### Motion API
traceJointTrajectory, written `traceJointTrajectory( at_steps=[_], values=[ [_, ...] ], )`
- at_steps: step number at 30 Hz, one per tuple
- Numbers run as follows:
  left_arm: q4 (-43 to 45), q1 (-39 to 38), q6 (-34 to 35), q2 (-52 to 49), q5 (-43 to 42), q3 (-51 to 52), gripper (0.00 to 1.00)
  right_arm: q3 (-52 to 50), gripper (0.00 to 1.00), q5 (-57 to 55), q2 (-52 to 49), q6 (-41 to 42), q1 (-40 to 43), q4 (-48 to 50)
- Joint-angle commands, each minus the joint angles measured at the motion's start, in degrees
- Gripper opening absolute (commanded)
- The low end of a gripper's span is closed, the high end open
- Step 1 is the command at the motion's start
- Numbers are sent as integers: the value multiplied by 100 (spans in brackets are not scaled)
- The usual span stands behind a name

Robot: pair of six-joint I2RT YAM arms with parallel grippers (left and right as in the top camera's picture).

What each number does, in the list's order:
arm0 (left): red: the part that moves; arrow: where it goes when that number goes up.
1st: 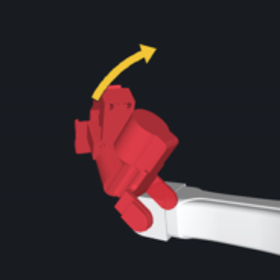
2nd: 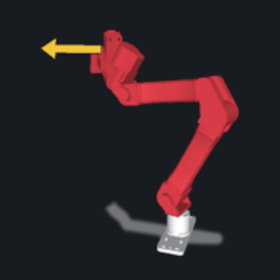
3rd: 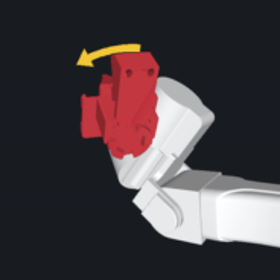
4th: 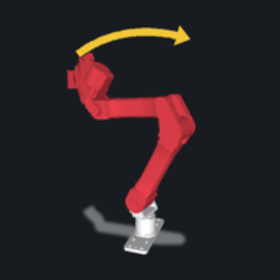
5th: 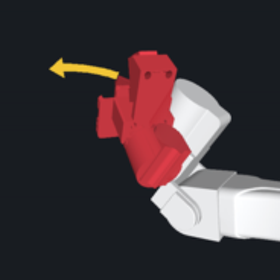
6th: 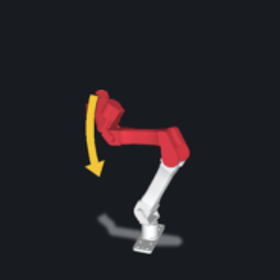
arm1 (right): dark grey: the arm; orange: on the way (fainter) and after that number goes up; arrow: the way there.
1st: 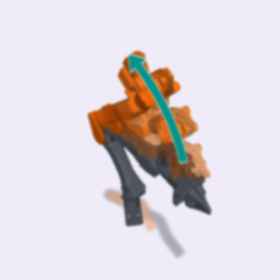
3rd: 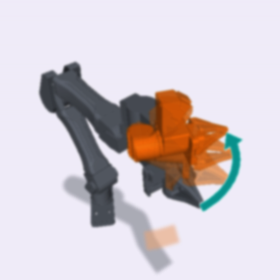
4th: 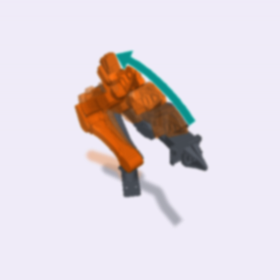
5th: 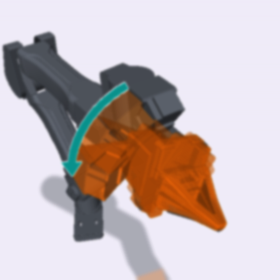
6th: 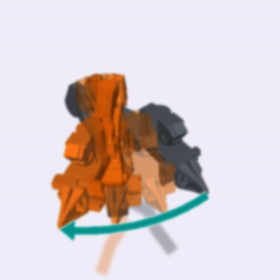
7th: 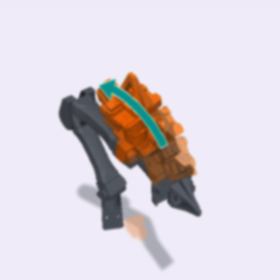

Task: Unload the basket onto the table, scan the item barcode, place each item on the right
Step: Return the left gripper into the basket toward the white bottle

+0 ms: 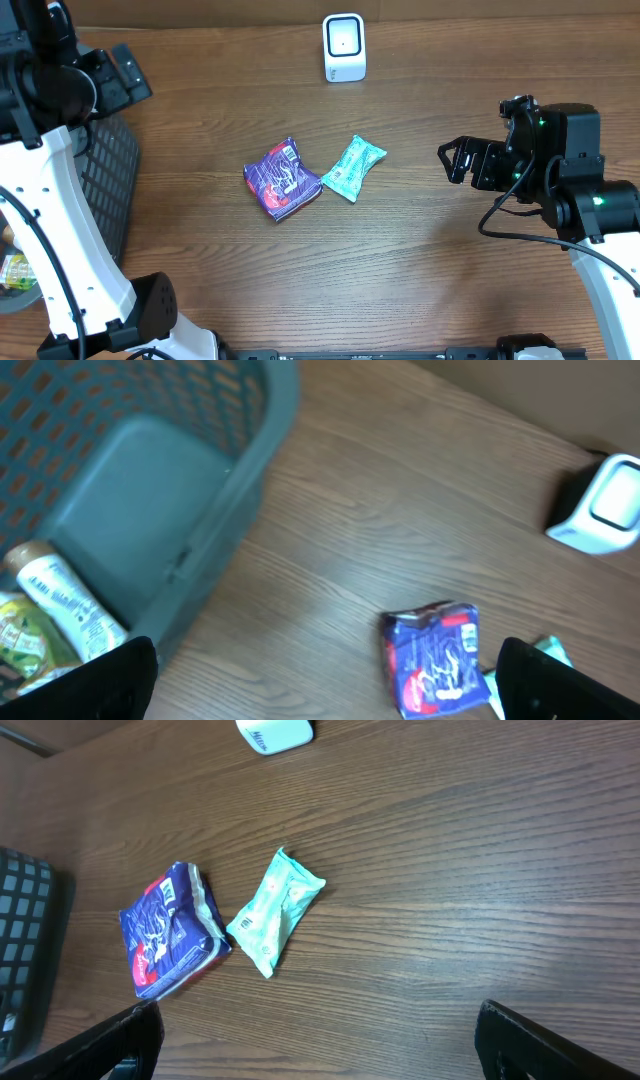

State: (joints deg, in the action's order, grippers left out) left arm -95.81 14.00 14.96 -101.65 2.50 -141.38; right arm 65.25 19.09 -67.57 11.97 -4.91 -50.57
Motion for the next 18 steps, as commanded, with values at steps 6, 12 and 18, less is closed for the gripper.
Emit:
traceJointTrajectory(
  at_steps=[6, 12, 18],
  values=[
    [275, 688, 350, -24, 39, 256, 100, 107, 100, 7, -2, -26, -28, 28],
    [271, 813, 350, -24, 48, 260, 100, 109, 100, 7, -2, -26, -28, 28],
    [345, 822, 352, -63, 238, 260, 100, 109, 100, 7, -2, -26, -28, 28]
  ],
)
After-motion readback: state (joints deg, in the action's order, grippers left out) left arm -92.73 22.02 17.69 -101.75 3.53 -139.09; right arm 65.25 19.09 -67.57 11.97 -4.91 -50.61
